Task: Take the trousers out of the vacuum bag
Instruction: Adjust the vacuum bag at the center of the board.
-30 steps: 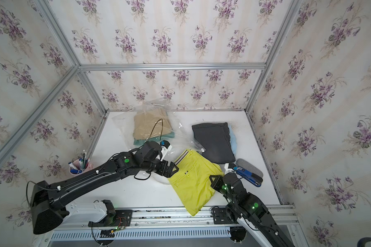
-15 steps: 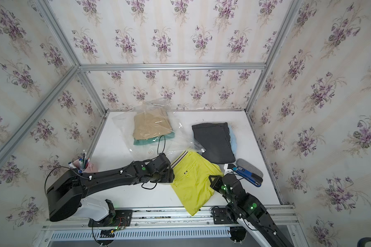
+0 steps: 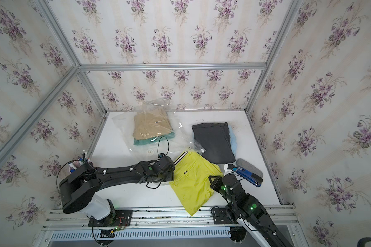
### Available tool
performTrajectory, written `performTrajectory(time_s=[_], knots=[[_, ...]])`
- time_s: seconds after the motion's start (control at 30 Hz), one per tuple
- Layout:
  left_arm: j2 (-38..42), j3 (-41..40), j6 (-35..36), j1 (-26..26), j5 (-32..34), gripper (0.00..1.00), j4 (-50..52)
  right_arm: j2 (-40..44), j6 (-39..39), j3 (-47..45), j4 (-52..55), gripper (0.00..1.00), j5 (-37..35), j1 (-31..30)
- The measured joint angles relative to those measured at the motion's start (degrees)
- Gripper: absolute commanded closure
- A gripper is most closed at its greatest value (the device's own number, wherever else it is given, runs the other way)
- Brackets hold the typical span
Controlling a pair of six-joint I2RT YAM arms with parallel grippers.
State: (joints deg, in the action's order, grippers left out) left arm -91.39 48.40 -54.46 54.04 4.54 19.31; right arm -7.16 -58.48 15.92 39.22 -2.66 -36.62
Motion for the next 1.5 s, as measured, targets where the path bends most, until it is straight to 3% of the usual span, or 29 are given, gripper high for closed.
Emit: performTrajectory(time_s=[0.33, 0.6, 0.8, 1.03, 1.23, 1.5], knots=[[-1.2, -1.7, 0.0, 0.0, 3.0, 0.34, -4.0, 0.0, 0.0, -0.5, -0.5, 1.0, 0.6, 0.0], [-3.5, -3.5, 1.0, 0.0, 6.7, 0.44, -13.3, 0.3, -0.3, -0.8, -0.8, 1.0, 0.6, 0.0], [-6.5, -3.1, 0.5, -0.4, 7.7, 0.71, -18.6, 0.4, -0.4, -0.8, -0.9, 1.0, 0.4, 0.0], [-7.5, -3.5, -0.5, -0.8, 7.4, 0.92, -22.7, 0.9, -0.5, -0.8, -0.9, 1.0, -0.1, 0.0], [-5.4, -3.1, -0.6, -0.9, 5.5, 0.99, -20.3, 1.2, -1.1, 0.0, -0.8, 1.0, 0.2, 0.0], [-0.5, -1.9, -1.1, 1.0, 2.8, 1.0, -13.3, 0.9, -1.0, 6.3, 2.3, 1.0, 1.0, 0.0]])
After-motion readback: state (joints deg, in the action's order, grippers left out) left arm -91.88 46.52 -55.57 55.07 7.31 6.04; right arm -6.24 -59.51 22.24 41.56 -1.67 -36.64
